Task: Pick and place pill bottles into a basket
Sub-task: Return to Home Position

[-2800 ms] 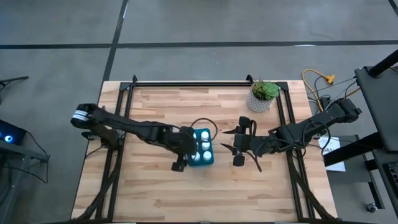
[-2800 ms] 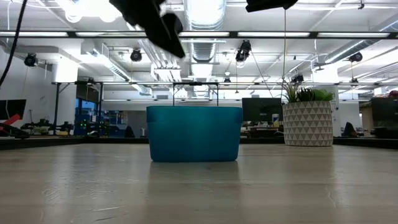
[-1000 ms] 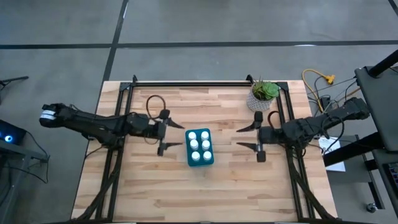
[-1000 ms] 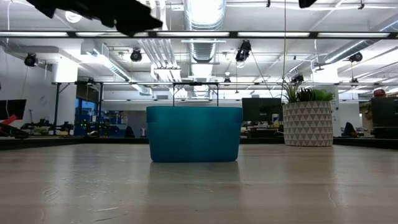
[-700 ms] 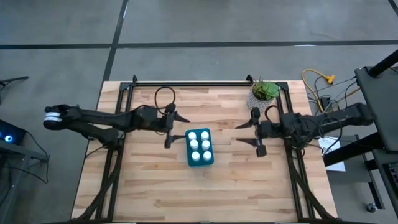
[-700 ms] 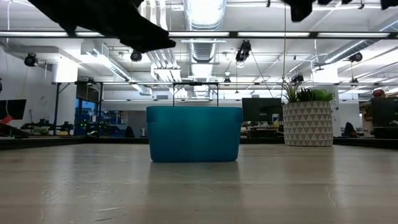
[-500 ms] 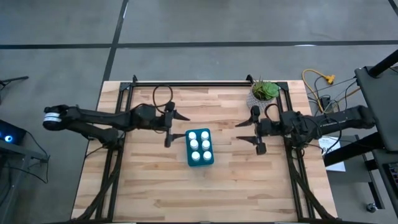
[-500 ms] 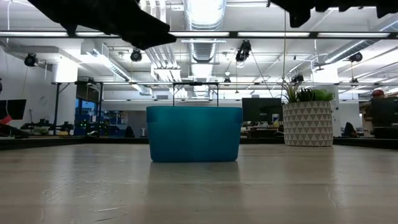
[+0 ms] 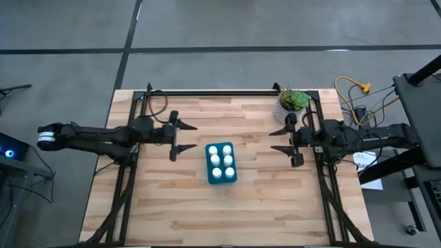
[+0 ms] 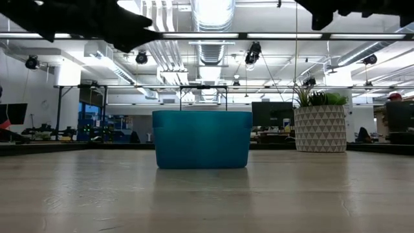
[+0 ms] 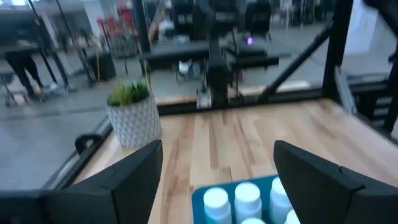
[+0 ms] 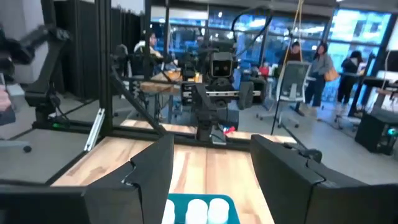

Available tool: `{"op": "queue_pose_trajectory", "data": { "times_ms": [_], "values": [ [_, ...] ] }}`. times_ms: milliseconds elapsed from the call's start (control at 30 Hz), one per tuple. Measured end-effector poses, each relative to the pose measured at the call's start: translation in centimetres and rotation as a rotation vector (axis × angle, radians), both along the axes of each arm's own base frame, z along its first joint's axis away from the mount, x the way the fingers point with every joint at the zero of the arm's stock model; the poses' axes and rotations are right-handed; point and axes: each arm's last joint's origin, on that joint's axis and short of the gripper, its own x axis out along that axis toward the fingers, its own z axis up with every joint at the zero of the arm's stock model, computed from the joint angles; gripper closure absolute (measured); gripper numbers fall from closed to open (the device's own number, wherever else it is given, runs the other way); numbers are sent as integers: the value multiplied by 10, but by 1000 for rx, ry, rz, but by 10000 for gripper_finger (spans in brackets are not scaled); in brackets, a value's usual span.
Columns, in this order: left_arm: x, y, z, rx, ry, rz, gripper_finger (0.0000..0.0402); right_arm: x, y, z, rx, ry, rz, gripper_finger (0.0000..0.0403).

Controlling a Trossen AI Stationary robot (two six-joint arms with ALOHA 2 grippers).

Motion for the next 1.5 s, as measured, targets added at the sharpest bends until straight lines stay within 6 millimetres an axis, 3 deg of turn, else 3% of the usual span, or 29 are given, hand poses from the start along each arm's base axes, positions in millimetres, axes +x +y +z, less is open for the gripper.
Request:
{"op": "queue_pose_trajectory", "data": {
  "times_ms": [267,500,900,1033,1233,1500],
  "values": [
    [-30,-3,-5,-8,-129,-1,114,-27,-1,-10,12,-152,-2,197],
    [-49,-6,2,-18,-241,-4,114,-51,-1,-13,14,-338,20,197],
    [-85,-10,-35,-6,-568,-29,114,-83,-1,-31,-3,-577,62,197],
    [-97,-11,-34,-23,-640,-30,114,-84,-1,-35,1,-616,67,197],
    [-104,-12,-38,-6,-580,-32,114,-84,-1,-36,-2,-633,70,197],
    [-103,-12,-41,6,-573,-40,114,-84,-1,-37,-6,-630,64,197]
  ]
}}
